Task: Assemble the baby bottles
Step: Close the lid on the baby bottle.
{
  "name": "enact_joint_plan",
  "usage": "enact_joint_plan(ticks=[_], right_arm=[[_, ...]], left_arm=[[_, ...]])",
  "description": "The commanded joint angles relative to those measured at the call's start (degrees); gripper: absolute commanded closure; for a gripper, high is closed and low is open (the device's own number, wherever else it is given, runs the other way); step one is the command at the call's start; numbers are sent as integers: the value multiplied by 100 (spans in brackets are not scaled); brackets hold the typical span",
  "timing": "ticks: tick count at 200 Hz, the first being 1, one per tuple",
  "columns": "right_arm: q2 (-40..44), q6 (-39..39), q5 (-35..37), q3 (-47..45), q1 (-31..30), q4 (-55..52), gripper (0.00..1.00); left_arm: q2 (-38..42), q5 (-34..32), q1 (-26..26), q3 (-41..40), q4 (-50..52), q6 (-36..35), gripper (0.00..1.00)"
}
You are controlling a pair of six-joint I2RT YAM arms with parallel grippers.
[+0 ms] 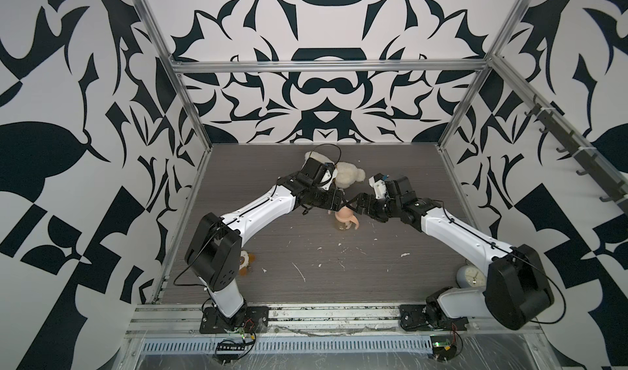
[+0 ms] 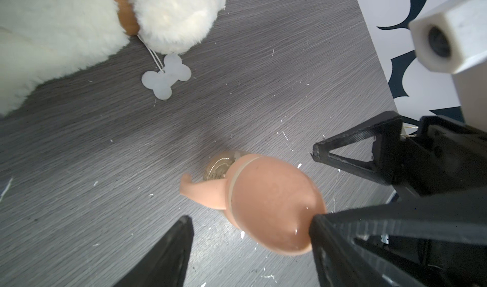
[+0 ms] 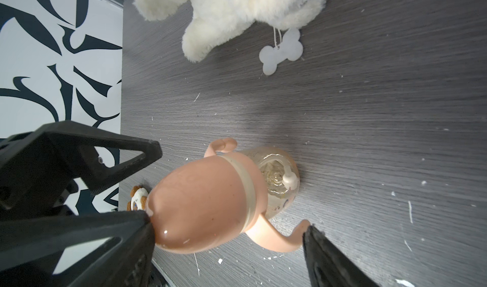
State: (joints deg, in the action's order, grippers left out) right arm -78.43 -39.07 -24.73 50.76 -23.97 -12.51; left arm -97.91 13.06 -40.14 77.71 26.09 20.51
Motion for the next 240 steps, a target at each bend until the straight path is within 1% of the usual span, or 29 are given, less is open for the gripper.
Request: enact_joint_plan(ticks=[1, 55, 110, 182, 240], right_arm=[[-175, 74, 334, -246, 37, -570, 13], [-83, 237, 338, -84, 50, -801, 13], [-55, 215, 368, -123, 50, -800, 13], [56, 132, 456, -363, 50, -787, 13], [76, 190, 485, -338, 50, -763, 13]], left_arm=[[-254, -234, -73, 28, 677, -144, 26], [-286, -248, -108, 145, 740, -112, 26], [-325, -266, -108, 330, 783, -170, 23], [-299, -325, -161, 106, 769, -188, 23], [-321, -361, -161, 190, 842, -179, 23]])
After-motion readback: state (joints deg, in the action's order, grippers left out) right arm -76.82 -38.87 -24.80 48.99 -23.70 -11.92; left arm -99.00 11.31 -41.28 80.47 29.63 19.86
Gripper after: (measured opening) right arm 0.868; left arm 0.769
